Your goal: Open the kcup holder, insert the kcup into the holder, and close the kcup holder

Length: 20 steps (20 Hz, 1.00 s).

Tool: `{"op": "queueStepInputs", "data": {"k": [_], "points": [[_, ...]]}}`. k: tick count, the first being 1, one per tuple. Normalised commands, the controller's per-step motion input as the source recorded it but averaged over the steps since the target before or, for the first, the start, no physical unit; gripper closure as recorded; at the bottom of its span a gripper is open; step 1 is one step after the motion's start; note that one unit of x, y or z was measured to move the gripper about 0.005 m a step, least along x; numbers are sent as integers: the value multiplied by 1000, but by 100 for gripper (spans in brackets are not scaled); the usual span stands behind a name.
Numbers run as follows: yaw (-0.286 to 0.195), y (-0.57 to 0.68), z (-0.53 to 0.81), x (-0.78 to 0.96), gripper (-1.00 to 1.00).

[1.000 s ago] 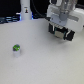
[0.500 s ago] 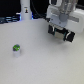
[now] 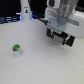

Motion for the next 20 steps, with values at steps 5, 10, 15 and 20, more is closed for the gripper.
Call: {"op": "queueStepInputs", "data": {"k": [5, 10, 15, 20], "points": [[-43, -124, 217, 492, -100], [-61, -112, 280, 217, -100], [-174, -429, 351, 69, -100], [-237, -518, 280, -41, -100]]}}
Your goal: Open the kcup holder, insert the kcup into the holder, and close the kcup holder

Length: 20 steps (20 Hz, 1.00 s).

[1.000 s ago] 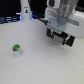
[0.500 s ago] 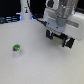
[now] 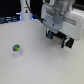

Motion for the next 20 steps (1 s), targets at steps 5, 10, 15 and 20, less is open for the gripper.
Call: {"op": "queueStepInputs", "data": {"k": [5, 10, 15, 20], "points": [[-235, -539, 214, -112, -100], [-255, -462, 56, -253, -100], [-255, -482, 12, -283, -100], [-247, -519, 5, -303, -100]]}}
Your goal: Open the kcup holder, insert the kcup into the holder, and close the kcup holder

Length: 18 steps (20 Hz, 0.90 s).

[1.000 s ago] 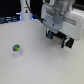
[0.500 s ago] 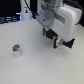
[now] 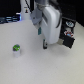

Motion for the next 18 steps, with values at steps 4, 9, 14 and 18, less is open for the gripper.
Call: {"op": "queueStepInputs", "data": {"k": [4, 9, 14, 18], "points": [[-243, -523, -8, -341, -100], [-239, -536, -20, -347, -100], [-234, -551, -81, -361, -100], [-233, -552, -206, -412, -100]]}}
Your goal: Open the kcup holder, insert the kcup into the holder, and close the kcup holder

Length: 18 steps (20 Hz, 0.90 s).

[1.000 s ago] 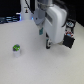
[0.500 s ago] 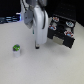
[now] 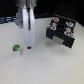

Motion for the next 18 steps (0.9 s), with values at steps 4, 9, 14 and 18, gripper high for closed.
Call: {"op": "queueStepInputs", "data": {"k": [4, 9, 14, 18], "points": [[-216, -555, -346, -475, -100], [-202, -568, -459, -469, -100], [-172, -387, -439, -362, -100], [-174, -92, -318, -110, -100]]}}
